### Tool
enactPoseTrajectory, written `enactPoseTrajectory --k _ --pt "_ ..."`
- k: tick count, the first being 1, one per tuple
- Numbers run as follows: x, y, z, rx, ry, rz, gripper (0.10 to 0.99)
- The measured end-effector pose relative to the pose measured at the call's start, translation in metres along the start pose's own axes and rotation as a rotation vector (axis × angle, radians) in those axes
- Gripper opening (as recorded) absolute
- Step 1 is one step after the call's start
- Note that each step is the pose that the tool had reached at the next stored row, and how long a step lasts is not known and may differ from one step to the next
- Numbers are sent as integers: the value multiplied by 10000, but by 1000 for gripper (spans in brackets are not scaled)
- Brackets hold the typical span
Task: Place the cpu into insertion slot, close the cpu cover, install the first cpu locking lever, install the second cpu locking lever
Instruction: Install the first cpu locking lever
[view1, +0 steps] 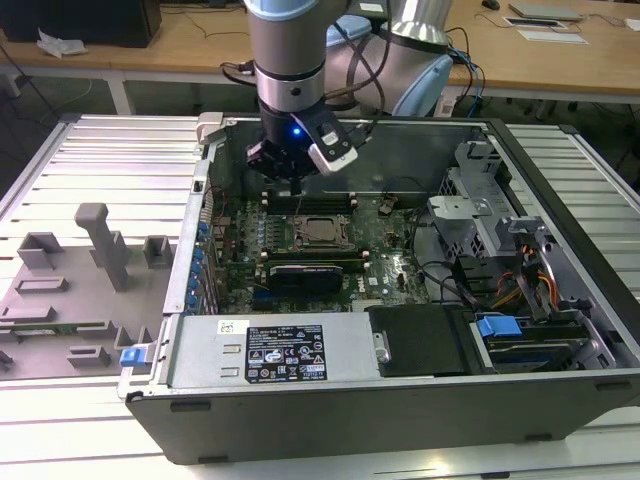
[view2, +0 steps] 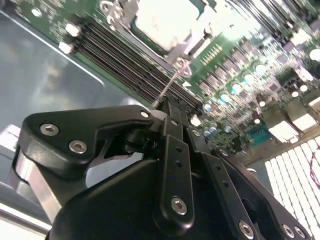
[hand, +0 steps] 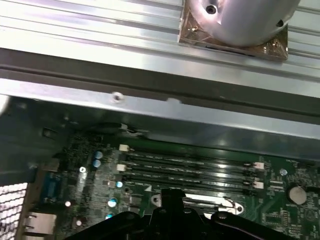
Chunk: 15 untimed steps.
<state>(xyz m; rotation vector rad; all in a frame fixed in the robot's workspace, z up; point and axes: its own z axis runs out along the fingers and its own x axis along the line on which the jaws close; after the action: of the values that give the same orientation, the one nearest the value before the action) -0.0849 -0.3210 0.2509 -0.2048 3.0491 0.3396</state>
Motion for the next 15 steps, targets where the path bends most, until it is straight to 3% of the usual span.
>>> enactPoseTrajectory --k 7,10,11,13,15 --pt "-245 -74 7 -7 44 10 106" --pt "-254 -75 7 -6 44 12 106" --pt "-254 -75 9 -17 -4 2 106" --pt "-252 -77 14 -21 -182 -38 106" --pt "-235 -80 27 16 -460 -103 106"
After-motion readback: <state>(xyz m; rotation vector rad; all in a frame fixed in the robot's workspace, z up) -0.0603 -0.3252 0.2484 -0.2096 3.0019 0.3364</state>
